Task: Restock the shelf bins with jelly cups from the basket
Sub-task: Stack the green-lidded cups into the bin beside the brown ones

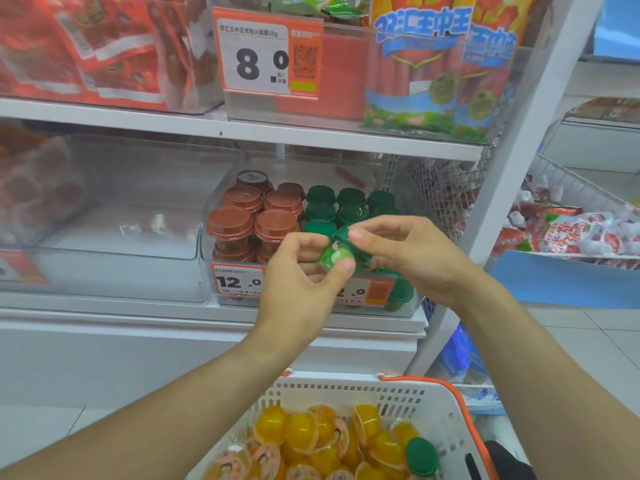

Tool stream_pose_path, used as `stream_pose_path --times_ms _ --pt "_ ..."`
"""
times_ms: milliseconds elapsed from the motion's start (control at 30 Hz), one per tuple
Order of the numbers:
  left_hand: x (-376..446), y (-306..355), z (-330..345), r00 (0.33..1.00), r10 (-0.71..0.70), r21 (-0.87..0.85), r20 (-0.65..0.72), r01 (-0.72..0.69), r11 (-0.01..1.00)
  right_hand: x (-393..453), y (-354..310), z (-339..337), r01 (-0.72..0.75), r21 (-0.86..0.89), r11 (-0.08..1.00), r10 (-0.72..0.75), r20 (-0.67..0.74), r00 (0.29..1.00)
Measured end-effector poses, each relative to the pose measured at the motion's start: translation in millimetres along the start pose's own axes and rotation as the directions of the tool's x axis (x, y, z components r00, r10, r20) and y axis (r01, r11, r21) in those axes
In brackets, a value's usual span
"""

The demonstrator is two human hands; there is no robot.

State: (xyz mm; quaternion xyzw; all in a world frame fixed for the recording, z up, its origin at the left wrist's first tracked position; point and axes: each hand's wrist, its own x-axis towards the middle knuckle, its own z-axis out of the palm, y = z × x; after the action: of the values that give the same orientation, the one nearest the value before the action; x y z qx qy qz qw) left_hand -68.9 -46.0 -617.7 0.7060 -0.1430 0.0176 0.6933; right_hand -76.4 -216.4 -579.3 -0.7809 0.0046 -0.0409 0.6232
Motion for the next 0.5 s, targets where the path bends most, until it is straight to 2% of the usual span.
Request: stream_pose_path --times_ms 100,200,333,500 --pt "3 -1 -2 0.999 0.039 0.031 -0.007 -0.038 0.999 3 -2 3 0.065 -0.008 0.998 -0.065 -0.039 0.997" --pt "0 -2 -10 0.994 0.045 0.158 -0.095 -0.029 0.987 10 3 11 0.112 -0.015 0.994 -0.113 -0.14 0.984" --pt "-8 -5 -29 0.989 0.047 0.267 -0.143 -0.007 0.964 26 20 22 0.104 -0.282 0.954 -0.181 -0.262 0.948" --pt "-13 -26 -42 0.993 0.0 0.401 -0.114 0.046 0.915 30 22 45 0.083 -0.484 0.871 -0.218 -0.228 0.949"
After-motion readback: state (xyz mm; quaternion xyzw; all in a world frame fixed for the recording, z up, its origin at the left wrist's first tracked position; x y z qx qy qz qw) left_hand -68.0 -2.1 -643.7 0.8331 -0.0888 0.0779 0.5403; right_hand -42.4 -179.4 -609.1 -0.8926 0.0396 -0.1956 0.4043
